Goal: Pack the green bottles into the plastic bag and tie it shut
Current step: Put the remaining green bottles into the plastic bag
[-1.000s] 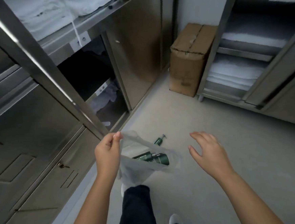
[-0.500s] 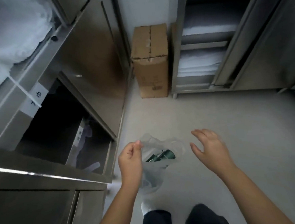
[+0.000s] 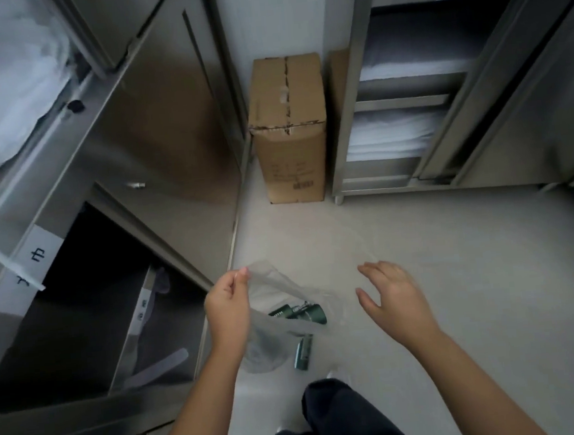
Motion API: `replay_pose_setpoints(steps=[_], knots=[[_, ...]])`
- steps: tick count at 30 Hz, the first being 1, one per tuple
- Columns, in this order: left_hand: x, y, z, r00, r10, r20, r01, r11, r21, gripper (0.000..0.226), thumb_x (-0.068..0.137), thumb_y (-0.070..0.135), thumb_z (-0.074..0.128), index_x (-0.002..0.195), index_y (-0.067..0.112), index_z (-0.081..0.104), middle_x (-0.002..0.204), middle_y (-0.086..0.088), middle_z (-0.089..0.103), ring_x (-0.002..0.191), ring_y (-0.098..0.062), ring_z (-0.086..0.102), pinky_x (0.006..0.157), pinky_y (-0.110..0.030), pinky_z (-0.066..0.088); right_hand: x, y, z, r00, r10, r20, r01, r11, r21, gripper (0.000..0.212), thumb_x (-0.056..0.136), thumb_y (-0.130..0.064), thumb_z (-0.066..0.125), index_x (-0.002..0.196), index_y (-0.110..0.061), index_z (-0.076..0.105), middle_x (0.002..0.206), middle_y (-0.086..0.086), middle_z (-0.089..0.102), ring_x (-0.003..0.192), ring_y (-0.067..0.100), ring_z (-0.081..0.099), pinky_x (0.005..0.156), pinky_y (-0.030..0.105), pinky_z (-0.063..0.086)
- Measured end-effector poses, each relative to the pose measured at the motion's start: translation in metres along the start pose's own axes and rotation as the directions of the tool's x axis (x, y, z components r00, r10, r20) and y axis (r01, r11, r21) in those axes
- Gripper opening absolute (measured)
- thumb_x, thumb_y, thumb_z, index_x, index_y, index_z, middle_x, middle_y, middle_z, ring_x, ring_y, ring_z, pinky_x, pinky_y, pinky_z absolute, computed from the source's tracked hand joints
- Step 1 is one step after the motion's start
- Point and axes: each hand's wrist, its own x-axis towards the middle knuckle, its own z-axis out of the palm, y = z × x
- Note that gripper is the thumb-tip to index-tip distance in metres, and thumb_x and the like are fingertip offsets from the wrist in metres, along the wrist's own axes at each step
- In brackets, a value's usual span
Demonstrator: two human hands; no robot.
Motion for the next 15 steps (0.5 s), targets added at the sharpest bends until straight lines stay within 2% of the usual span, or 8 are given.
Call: replay_pose_setpoints(steps=[2, 6, 10, 13, 15], knots=[[0.020, -0.001, 0.006, 1.000, 0.003, 0.007, -0.003, 1.000, 0.022, 0.031, 0.091, 0.012, 0.052, 0.070, -0.009, 0.058, 0.059, -0.010, 0.045, 0.053, -0.010, 0.035, 0.044, -0.012, 0.029, 0.017, 0.004, 0.006, 1.000, -0.012, 0.014, 0.012, 1.000, 0.003, 0.035, 0.073, -0.010, 0.073, 0.106, 0.001, 0.064, 0.104, 0.018, 0.069, 0.100, 0.035, 0.062, 0.092, 0.048, 0.046], [0.062, -0.011, 0.021, 1.000, 0.018, 0.019, -0.019, 0.998, 0.059, 0.034, 0.091, 0.015, 0.053, 0.065, -0.007, 0.053, 0.056, -0.007, 0.041, 0.052, -0.008, 0.034, 0.046, -0.020, 0.027, 0.052, 0.008, 0.020, 0.997, -0.067, 0.035, 0.068, 0.997, -0.025, 0.035, 0.068, -0.009, 0.077, 0.101, 0.001, 0.066, 0.098, 0.018, 0.071, 0.093, 0.035, 0.065, 0.086, 0.050, 0.051], [0.109, -0.027, 0.039, 0.998, 0.013, 0.055, -0.017, 0.997, 0.074, 0.035, 0.092, 0.019, 0.051, 0.067, -0.005, 0.054, 0.058, -0.010, 0.043, 0.054, -0.012, 0.035, 0.045, -0.019, 0.026, 0.088, 0.015, 0.037, 0.997, -0.066, 0.045, 0.071, 0.992, -0.101, 0.035, 0.065, -0.009, 0.079, 0.098, 0.000, 0.067, 0.095, 0.018, 0.071, 0.091, 0.035, 0.066, 0.082, 0.050, 0.053], [0.144, -0.041, 0.063, 0.994, 0.024, 0.109, -0.033, 0.997, 0.077, 0.034, 0.093, 0.019, 0.051, 0.059, 0.013, 0.053, 0.053, -0.002, 0.040, 0.049, -0.004, 0.033, 0.045, -0.016, 0.027, 0.112, 0.023, 0.054, 0.999, -0.002, 0.033, 0.006, 0.992, -0.122, 0.035, 0.067, -0.009, 0.078, 0.099, 0.001, 0.067, 0.096, 0.019, 0.071, 0.093, 0.037, 0.065, 0.084, 0.052, 0.052], [0.165, -0.053, 0.082, 0.988, 0.034, 0.149, -0.046, 0.996, 0.077, 0.039, 0.092, 0.018, 0.052, 0.055, 0.026, 0.045, 0.049, 0.005, 0.035, 0.044, -0.001, 0.033, 0.044, -0.015, 0.028, 0.125, 0.028, 0.070, 0.999, 0.043, 0.014, -0.041, 0.991, -0.126, 0.034, 0.066, -0.008, 0.077, 0.098, 0.002, 0.067, 0.095, 0.020, 0.071, 0.092, 0.038, 0.065, 0.083, 0.052, 0.052]])
